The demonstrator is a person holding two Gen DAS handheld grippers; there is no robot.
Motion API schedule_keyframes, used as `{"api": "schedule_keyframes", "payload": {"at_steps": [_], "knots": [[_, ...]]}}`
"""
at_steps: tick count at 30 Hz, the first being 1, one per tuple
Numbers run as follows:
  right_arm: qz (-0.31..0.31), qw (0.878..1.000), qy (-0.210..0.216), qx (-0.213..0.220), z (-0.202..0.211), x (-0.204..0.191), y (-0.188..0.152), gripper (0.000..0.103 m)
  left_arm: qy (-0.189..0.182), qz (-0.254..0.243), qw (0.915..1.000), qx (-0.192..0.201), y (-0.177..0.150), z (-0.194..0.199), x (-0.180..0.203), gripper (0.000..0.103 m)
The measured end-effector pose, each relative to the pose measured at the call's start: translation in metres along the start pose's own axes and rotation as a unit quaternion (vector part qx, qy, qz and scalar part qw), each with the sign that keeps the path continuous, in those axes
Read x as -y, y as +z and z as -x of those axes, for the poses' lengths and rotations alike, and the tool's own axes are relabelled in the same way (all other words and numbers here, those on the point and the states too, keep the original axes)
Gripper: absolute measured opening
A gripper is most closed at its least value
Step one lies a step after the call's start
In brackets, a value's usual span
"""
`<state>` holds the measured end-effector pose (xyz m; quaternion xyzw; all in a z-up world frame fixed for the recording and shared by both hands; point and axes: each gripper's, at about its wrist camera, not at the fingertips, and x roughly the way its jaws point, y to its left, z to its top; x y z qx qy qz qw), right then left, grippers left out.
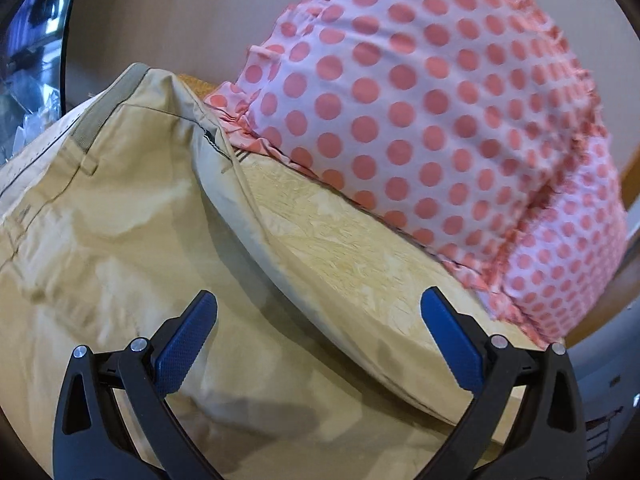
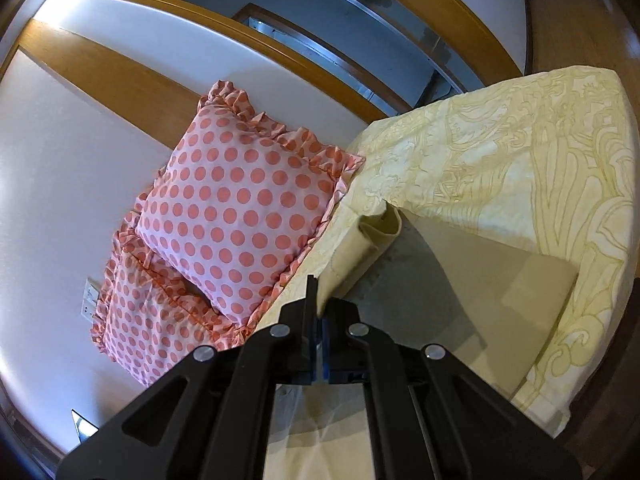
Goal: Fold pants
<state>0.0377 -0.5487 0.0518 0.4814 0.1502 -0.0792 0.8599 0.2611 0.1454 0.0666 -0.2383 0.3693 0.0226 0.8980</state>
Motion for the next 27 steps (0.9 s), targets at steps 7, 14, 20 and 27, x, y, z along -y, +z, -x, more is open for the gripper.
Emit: {"api": "schedule_keyframes", "payload": {"at_steps": [7,14,20,27], "knots": [[-0.005,1.0,0.003,-0.011,-0.006,0.005,0.003,0.001,0.031,0.019,0.9992,-0.019,0.022,-0.023,-0.024,0.008],[0.021,1.0,-0.012,0.001,0.016,0.008,0.014,0.001,-0.019,-0.013,0.9972,0.071,-0.046,0.119,-0.052,0.008],[0.025,0.998,-0.061,-0.006,0.03,0.03,0.011,0.001,0.028,-0.034,0.997,0.064,-0.16,0.167,-0.077,0.008],[0.02,0.995,-0.099,-0.013,0.037,0.052,0.004,0.001,0.025,-0.021,0.9979,0.055,-0.199,0.173,-0.097,0.008]]}}
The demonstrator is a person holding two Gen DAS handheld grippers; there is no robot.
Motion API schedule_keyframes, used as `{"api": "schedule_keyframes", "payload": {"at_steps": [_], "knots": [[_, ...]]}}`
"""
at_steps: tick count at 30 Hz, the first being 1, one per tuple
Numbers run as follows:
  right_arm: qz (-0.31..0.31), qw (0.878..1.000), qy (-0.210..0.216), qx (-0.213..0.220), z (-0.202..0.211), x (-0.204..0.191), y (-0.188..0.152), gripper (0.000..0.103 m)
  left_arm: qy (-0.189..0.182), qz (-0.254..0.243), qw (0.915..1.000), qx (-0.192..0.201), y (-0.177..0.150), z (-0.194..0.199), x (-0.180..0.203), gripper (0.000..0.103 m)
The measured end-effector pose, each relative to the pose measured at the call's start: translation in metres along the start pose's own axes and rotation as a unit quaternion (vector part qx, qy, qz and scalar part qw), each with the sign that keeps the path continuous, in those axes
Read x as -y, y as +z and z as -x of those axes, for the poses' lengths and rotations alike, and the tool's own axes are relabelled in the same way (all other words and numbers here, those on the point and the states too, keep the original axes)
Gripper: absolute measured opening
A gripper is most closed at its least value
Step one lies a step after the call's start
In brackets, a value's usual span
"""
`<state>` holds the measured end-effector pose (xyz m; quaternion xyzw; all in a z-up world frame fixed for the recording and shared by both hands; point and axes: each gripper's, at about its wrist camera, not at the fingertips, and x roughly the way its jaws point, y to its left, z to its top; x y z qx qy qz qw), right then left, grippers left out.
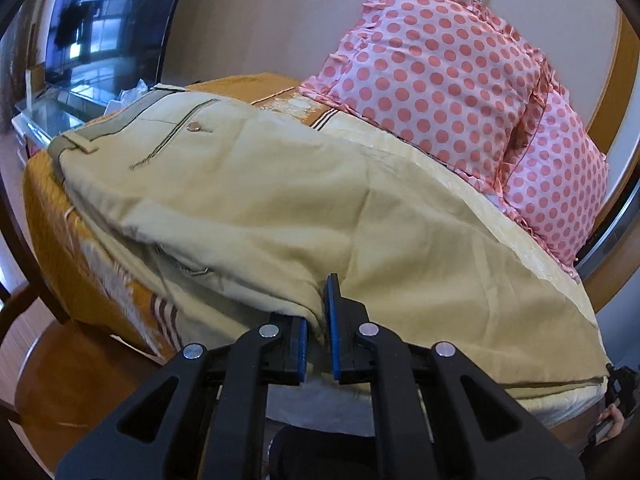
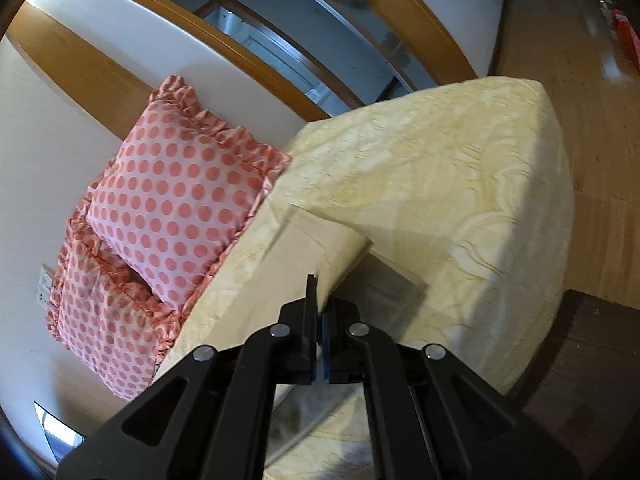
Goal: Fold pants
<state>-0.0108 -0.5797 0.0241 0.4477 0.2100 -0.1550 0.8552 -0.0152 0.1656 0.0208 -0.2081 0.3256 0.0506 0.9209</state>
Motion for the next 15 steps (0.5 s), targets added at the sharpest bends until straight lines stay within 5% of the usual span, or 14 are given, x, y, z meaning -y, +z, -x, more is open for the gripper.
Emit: {"api": "schedule_keyframes", "payload": {"at_steps": [6,7,10,15], "knots": [[0.009,0.999,-0.032,-0.01,0.002,0.01,-0.01,0.007,-0.006,-0.013,0.9999,0.007,-0.008,0.003,-0.001,0.009],[0.006,1.0,-0.03,-0.007,0.006,0.011,-0.01,0.013,-0.011,-0.015,0.9998,0.011,-0.009,0.005,-0.002,0.01],[0.007,0.999,-0.035,0.041,0.025,0.011,-0.008,0.058,-0.026,-0.011,0.9995,0.017,-0.01,0.018,-0.005,0.014],[0.029,0.995,-0.069,0.066,0.029,0.016,0.0,0.054,-0.025,-0.025,0.9983,0.045,-0.011,0.044,-0.004,0.024]]}}
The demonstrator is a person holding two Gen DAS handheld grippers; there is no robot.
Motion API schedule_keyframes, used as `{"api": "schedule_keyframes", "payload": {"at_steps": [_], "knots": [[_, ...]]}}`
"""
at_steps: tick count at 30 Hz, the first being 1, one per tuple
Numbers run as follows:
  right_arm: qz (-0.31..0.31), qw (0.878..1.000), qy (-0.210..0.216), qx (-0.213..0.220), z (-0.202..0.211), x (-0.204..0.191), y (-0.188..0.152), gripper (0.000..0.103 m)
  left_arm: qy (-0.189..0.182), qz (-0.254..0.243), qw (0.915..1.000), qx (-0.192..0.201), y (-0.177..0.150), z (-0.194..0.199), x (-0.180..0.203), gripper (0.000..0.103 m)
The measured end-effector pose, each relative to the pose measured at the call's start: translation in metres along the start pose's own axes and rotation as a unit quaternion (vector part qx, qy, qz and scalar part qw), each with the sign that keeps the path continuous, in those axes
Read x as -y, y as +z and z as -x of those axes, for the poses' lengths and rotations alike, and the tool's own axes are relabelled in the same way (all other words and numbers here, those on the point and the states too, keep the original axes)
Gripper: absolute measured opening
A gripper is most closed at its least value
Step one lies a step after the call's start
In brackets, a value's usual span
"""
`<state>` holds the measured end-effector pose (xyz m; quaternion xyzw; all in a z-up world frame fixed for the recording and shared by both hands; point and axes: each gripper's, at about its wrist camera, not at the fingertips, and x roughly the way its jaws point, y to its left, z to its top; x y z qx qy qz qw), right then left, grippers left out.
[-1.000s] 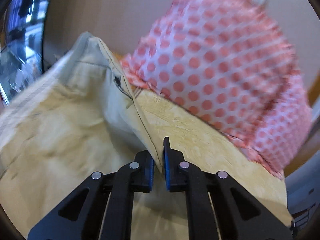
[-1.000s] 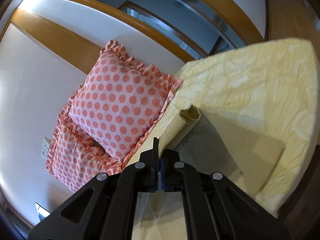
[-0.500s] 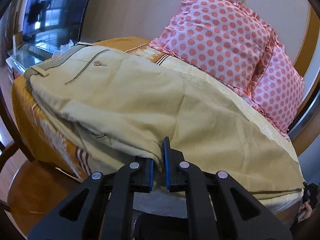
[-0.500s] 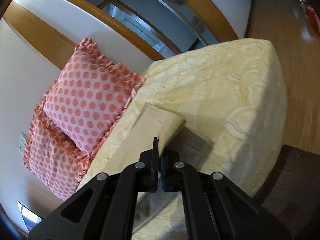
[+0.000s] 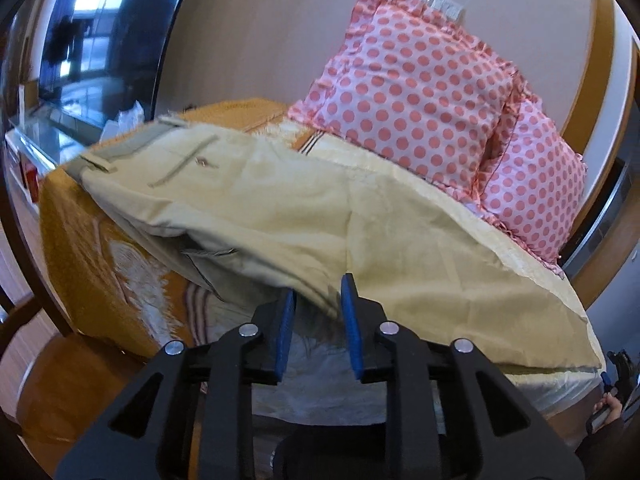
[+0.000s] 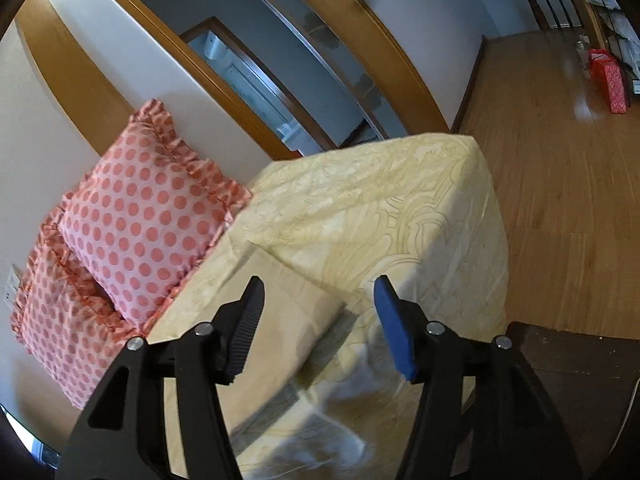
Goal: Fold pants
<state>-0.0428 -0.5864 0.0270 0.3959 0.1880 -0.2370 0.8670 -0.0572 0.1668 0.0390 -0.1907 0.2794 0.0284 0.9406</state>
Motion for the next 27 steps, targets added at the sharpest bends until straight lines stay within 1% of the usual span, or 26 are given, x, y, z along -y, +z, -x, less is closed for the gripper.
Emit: {"api": "schedule_keyframes", "payload": {"at_steps": [1,3,4,5,6,7,8,9,10,11,13,16,18,19,21,23,24,25,27], "knots": [[-0.001,1.0,0.002,-0.009,-0.006,0.001,-0.001,0.054,0.0,-0.001,1.0,0.002,0.001,0.002,0.001,0.024],[0.017,1.0,-0.006,0.002,-0.005,-0.003,-0.005,0.052,0.0,0.0,1.0,0.006,0.002,0.008,0.001,0.025],[0.03,1.0,-0.003,-0.001,-0.007,-0.007,-0.008,0.049,0.017,-0.003,0.9997,0.015,0.003,0.012,0.001,0.034],[0.036,0.999,0.006,-0.005,-0.008,-0.01,-0.011,0.048,0.029,-0.004,0.9993,0.022,0.003,0.016,-0.001,0.043],[0.043,0.999,0.012,-0.007,-0.008,-0.013,-0.015,0.047,0.041,-0.002,0.9985,0.036,0.004,0.021,-0.004,0.062],[0.055,0.998,0.019,-0.008,-0.008,-0.019,-0.02,0.047,0.048,0.0,0.9979,0.044,0.005,0.024,-0.006,0.067],[0.062,0.998,0.023,-0.006,-0.007,-0.023,-0.024,0.047,0.058,0.001,0.9967,0.058,0.006,0.028,-0.009,0.067],[0.066,0.997,0.032,-0.005,-0.007,-0.025,-0.029,0.043,0.062,0.004,0.996,0.065,0.008,0.03,-0.011,0.067],[0.066,0.997,0.048,-0.011,-0.008,-0.026,-0.033,0.025,0.06,0.007,0.9958,0.07,0.01,0.031,-0.012,0.068],[0.062,0.996,0.062,-0.024,-0.013,-0.026,-0.037,0.018,0.051,0.011,0.9957,0.077,0.012,0.03,-0.013,0.07],[0.065,0.995,0.073,-0.01,-0.015,-0.028,-0.04,0.008,0.039,0.013,0.9959,0.081,0.017,0.022,-0.012,0.076],[0.08,0.994,0.08,-0.012,-0.021,-0.04,-0.038,0.006,0.027,0.026,0.9969,0.069,0.02,0.007,-0.015,0.076],[0.091,0.991,0.102,-0.007,-0.016,-0.06,-0.034,0.006,0.023,0.04,0.9969,0.064,0.019,0.001,-0.019,0.076],[0.108,0.987,0.121,-0.003,-0.009,-0.078,-0.034,0.006,0.025,0.046,0.9966,0.063,0.018,-0.001,-0.022,0.076],[0.135,0.977,0.165,-0.003,0.001,-0.117,-0.036,0.006,0.031,0.057,0.9958,0.065,0.015,0.0,-0.026,0.077],[0.16,0.96,0.231,-0.018,0.011,-0.166,-0.049,0.006,0.039,0.067,0.9947,0.068,0.012,0.001,-0.032,0.077],[0.18,0.944,0.276,-0.037,0.017,-0.199,-0.064,0.006,0.044,0.072,0.994,0.07,0.011,0.002,-0.035,0.077],[0.195,0.93,0.307,-0.054,0.022,-0.223,-0.078,0.006,0.048,0.076,0.9934,0.071,0.011,0.003,-0.038,0.077],[0.233,0.896,0.367,-0.094,0.033,-0.268,-0.115,0.006,0.055,0.09,0.9915,0.077,0.01,0.007,-0.045,0.077]]}}
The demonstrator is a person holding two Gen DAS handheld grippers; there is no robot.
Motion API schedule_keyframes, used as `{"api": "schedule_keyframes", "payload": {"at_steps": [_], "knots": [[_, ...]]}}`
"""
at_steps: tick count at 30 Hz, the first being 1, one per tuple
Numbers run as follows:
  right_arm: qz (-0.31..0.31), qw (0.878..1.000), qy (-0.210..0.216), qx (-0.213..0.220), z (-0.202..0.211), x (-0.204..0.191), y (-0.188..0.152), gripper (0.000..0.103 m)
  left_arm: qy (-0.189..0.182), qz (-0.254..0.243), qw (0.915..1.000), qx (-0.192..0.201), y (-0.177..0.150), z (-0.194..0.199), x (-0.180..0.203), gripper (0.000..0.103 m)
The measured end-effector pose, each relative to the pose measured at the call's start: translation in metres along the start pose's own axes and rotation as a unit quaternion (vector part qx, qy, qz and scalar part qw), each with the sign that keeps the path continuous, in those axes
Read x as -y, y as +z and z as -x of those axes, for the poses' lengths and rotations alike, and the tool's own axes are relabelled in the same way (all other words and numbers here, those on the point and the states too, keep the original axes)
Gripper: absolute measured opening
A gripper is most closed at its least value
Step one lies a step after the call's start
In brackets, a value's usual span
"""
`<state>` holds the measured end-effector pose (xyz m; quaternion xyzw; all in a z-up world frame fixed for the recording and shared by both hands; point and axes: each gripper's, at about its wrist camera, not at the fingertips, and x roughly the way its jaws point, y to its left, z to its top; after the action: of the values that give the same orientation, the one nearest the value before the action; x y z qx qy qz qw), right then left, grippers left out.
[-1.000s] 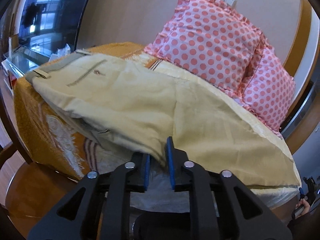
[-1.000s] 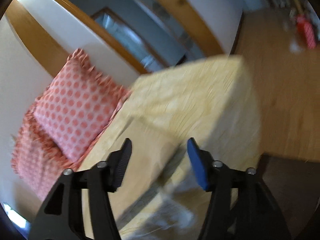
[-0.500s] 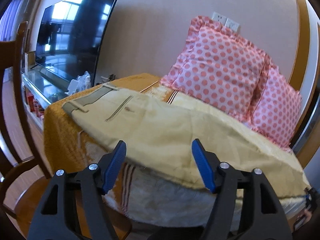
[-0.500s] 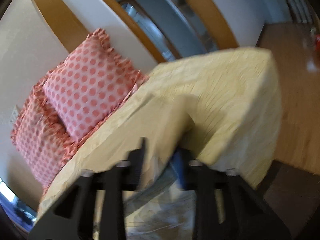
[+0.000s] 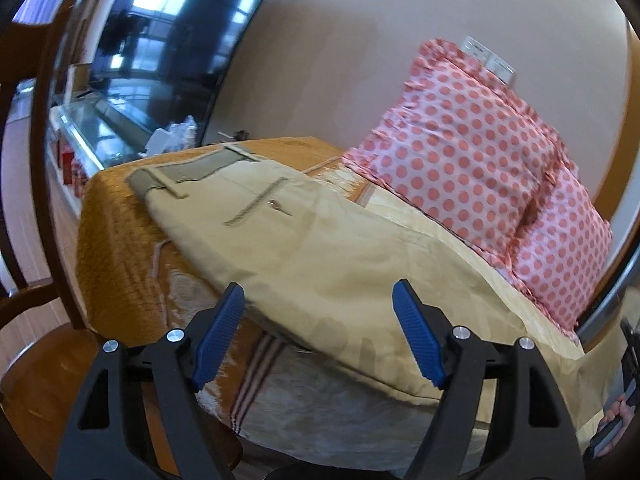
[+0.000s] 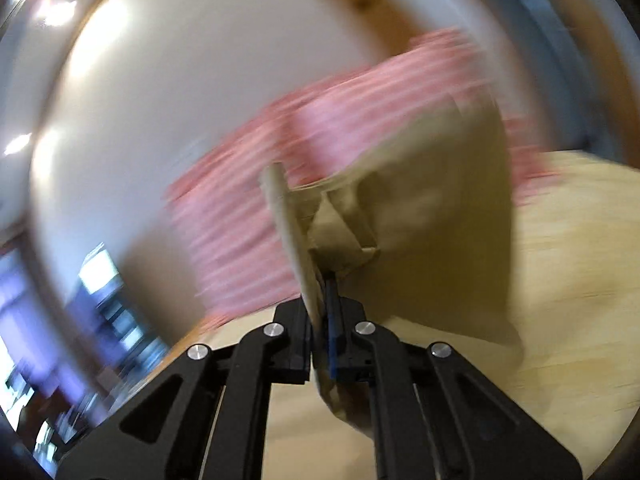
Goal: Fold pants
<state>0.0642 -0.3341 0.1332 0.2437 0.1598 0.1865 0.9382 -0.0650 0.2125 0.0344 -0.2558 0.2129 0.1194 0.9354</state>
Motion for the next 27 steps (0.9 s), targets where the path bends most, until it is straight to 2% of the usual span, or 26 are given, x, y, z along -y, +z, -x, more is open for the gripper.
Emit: {"api": "schedule_keyframes", "payload": {"at_steps": [1,3,5,6,7,10,12,13,15,18,20,24,27], "knots": [[0.022,0.999,0.036,-0.028,-0.019,-0.028,-0.012,0.006,0.005,0.006,1.0,0.003,0.0,0.002,-0.004,0.078],[0.067,0.989,0.085,-0.099,-0.054,-0.073,-0.044,0.014,0.013,0.011,0.9998,0.005,0.001,0.003,-0.011,0.078],[0.111,0.966,0.109,-0.205,-0.088,-0.106,-0.09,0.047,0.022,0.015,0.9996,0.004,0.002,0.004,-0.02,0.078],[0.119,0.957,0.116,-0.237,-0.095,-0.114,-0.107,0.051,0.025,0.018,0.9995,0.004,0.002,0.005,-0.024,0.078],[0.122,0.953,0.122,-0.249,-0.097,-0.117,-0.121,0.053,0.028,0.02,0.9994,0.004,0.002,0.005,-0.031,0.078],[0.121,0.959,0.106,-0.232,-0.09,-0.113,-0.127,0.058,0.031,0.024,0.9992,0.003,0.005,0.004,-0.043,0.08],[0.123,0.965,0.069,-0.219,-0.088,-0.107,-0.126,0.058,0.029,0.028,0.9992,0.001,0.006,0.0,-0.049,0.08],[0.135,0.964,0.04,-0.226,-0.09,-0.104,-0.128,0.058,0.029,0.031,0.9991,0.001,0.007,-0.002,-0.05,0.08],[0.164,0.95,0.007,-0.266,-0.103,-0.107,-0.143,0.058,0.032,0.039,0.9987,0.006,0.012,-0.007,-0.056,0.08],[0.174,0.95,0.01,-0.261,-0.097,-0.107,-0.152,0.061,0.041,0.051,0.9977,0.02,0.024,-0.014,-0.063,0.08],[0.171,0.951,0.012,-0.258,-0.096,-0.108,-0.153,0.067,0.044,0.063,0.9967,0.025,0.032,-0.02,-0.071,0.08],[0.174,0.951,0.022,-0.254,-0.098,-0.109,-0.156,0.073,0.047,0.087,0.995,0.012,0.045,-0.037,-0.085,0.08],[0.18,0.951,0.027,-0.251,-0.103,-0.112,-0.156,0.077,0.055,0.073,0.9958,0.011,0.048,-0.043,-0.08,0.081]]}}
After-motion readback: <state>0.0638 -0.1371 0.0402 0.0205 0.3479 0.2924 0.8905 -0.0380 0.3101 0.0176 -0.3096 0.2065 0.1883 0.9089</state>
